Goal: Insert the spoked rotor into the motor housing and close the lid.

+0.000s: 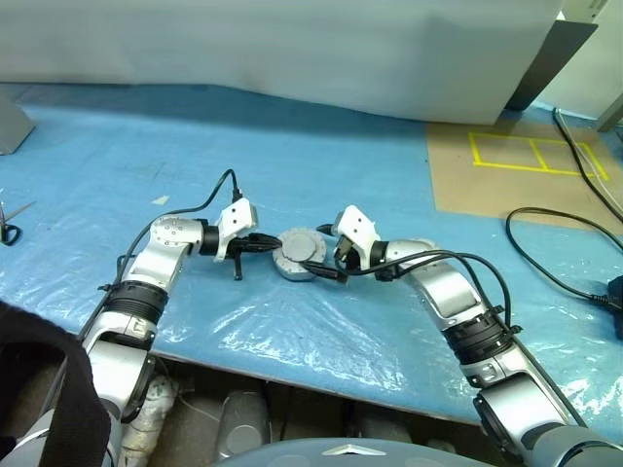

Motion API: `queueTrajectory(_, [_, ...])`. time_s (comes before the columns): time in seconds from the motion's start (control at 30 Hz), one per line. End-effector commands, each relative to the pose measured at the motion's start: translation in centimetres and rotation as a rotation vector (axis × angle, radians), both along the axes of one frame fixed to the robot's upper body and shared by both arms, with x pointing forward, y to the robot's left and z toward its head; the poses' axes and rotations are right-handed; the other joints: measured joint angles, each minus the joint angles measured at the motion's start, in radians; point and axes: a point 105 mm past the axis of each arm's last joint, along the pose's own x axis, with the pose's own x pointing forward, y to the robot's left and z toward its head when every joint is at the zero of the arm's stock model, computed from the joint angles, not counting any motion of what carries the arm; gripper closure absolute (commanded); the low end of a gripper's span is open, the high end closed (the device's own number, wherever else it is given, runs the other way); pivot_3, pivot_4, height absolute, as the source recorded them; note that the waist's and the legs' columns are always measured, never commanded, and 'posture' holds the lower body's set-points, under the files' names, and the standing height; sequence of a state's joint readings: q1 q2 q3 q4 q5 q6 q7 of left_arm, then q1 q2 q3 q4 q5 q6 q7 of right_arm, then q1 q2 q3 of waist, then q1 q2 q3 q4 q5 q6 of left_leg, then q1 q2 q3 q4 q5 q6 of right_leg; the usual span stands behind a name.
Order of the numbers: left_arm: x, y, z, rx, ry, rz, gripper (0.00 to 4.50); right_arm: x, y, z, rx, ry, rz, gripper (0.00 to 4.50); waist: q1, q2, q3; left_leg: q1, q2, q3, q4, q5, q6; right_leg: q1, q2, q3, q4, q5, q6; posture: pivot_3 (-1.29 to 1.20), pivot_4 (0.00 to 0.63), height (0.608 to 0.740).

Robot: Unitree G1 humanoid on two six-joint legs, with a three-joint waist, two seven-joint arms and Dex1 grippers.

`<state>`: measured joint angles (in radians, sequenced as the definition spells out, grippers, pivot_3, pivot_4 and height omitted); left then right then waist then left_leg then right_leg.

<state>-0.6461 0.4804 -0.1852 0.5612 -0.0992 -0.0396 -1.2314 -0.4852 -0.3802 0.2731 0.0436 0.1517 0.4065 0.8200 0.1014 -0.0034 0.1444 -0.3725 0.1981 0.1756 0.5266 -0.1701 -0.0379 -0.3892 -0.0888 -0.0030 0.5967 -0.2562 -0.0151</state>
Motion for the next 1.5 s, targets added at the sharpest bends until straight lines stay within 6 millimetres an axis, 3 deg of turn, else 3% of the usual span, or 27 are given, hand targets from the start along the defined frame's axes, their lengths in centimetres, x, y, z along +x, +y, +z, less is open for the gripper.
queueTrajectory(0.03, [-0.7, 0.5, -2.5, 0.065, 0.081, 0.008, 4.50, 0.0, -0.1, 4.2, 0.151, -0.052, 0.006, 0.01, -0.001, 0.000, 0.000, 0.000, 0.000, 0.000, 0.000, 0.000, 0.000, 0.000, 0.000, 0.000, 0.000, 0.000, 0.000, 0.00, 0.150, 0.740])
queueTrajectory(0.17, [-0.6, 0.7, -2.5, 0.069, 0.084, 0.013, 4.50, -0.3, -0.8, 5.5, 0.291, 0.050, -0.017, 0.01, 0.000, 0.000, 0.000, 0.000, 0.000, 0.000, 0.000, 0.000, 0.000, 0.000, 0.000, -0.001, 0.000, 0.002, 0.003, 0.00, 0.150, 0.740])
queueTrajectory(0.27, [-0.6, 0.8, -2.5, 0.074, 0.084, 0.013, 4.50, -0.4, -2.2, 3.7, 0.318, 0.236, -0.083, 0.01, 0.001, 0.000, 0.000, -0.001, 0.000, 0.000, 0.000, 0.000, 0.000, 0.000, 0.000, -0.002, 0.000, 0.002, 0.003, 0.00, 0.150, 0.740])
queueTrajectory(0.4, [-0.6, 0.8, -2.5, 0.076, 0.084, 0.012, 4.50, -0.9, -4.0, 0.6, 0.428, 0.618, -0.184, 0.01, 0.004, 0.000, 0.000, -0.001, 0.000, 0.000, 0.000, 0.000, 0.000, 0.000, 0.000, -0.002, 0.000, 0.001, 0.000, 0.00, 0.150, 0.740])
queueTrajectory(0.57, [-0.6, 0.9, -2.6, 0.078, 0.085, 0.009, 4.50, -2.1, -3.0, -1.0, 0.481, 0.805, -0.183, 0.01, 0.004, 0.001, 0.000, -0.001, 0.001, 0.000, 0.000, 0.000, 0.000, 0.000, 0.000, -0.004, 0.002, 0.000, 0.000, 0.00, 0.150, 0.740])
queueTrajectory(0.8, [-0.4, 0.9, -2.5, 0.081, 0.082, 0.011, 4.50, -1.2, -0.2, -0.1, 0.585, 0.823, -0.175, 0.01, 0.005, 0.001, 0.001, -0.001, 0.002, 0.000, 0.003, 0.000, 0.000, -0.002, 0.000, -0.005, 0.009, -0.002, -0.004, 0.00, 0.150, 0.740])
queueTrajectory(1.0, [-0.5, 1.1, -2.8, 0.090, 0.084, 0.017, 4.50, -0.9, 0.2, -2.2, 0.533, 0.823, -0.247, 0.01, 0.003, 0.001, 0.001, -0.001, 0.002, 0.000, 0.002, 0.000, 0.000, -0.002, 0.000, -0.006, 0.009, -0.001, -0.001, 0.00, 0.150, 0.740])
queueTrajectory(1.1, [-0.5, 1.2, -2.8, 0.090, 0.085, 0.018, 4.50, -0.7, 0.0, -2.4, 0.538, 0.809, -0.263, 0.61, 0.003, 0.001, 0.001, -0.002, 0.002, 0.000, 0.002, 0.000, 0.000, -0.002, 0.000, -0.006, 0.009, 0.000, -0.001, 0.00, 0.150, 0.740])
queueTrajectory(1.23, [-0.5, 1.2, -2.8, 0.090, 0.086, 0.018, 4.50, -0.8, 0.0, -2.1, 0.564, 0.809, -0.249, 1.87, 0.005, 0.002, 0.001, -0.001, 0.002, 0.000, 0.002, 0.000, 0.000, -0.002, -0.001, -0.006, 0.008, 0.000, -0.001, 0.00, 0.150, 0.740])
queueTrajectory(1.5, [-0.3, 1.2, -2.1, 0.056, 0.082, 0.022, 4.50, -0.9, 0.1, -1.9, 0.572, 0.811, -0.239, 2.04, 0.007, 0.002, 0.001, -0.001, 0.002, 0.000, 0.003, 0.000, 0.000, -0.001, -0.001, -0.006, 0.009, -0.002, -0.004, 0.00, 0.150, 0.740])
